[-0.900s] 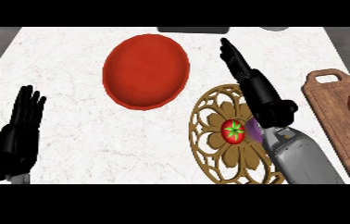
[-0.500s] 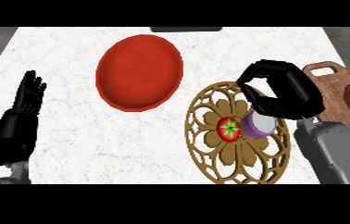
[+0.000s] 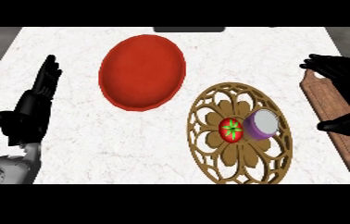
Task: Pick the can from the placemat and place it in the bowl
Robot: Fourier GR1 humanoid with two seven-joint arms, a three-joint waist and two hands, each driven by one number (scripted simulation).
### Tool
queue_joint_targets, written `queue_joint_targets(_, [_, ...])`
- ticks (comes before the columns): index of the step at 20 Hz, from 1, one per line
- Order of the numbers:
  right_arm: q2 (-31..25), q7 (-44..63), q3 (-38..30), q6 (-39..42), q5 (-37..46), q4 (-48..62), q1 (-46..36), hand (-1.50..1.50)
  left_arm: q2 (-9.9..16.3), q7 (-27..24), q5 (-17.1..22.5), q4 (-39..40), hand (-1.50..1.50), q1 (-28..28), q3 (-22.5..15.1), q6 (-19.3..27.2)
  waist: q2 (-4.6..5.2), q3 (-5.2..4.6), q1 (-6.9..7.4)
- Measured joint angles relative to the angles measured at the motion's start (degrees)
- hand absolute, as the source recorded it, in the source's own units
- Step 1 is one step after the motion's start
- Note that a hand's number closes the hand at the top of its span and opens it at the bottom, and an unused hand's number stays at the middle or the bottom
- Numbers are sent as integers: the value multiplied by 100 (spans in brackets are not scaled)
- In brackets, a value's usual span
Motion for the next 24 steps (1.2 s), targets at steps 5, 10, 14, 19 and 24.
queue_joint_targets(5, [-740, -232, 120, 172, 874, 164, -293, -150, -131, 191, -193, 42, 0, -187, -179, 74, -43, -17, 89])
queue_joint_targets(10, [-1137, -273, 601, 58, 1826, -20, -697, -150, -205, 361, -324, 61, 0, -346, -259, 97, -67, -30, 140])
queue_joint_targets(14, [-1241, -272, 1087, 24, 2437, -207, -926, -150, -220, 536, -398, -19, 0, -366, -253, 115, -86, -35, 146])
queue_joint_targets(19, [-1143, -206, 1669, 69, 2932, -372, -1130, -150, -286, 536, -434, 123, 0, -475, -179, 56, -92, -40, 117])
queue_joint_targets(24, [-1063, -63, 2080, 145, 3280, -633, -1233, -150, -302, 535, -449, 132, 0, -448, -61, -32, -106, -42, 84])
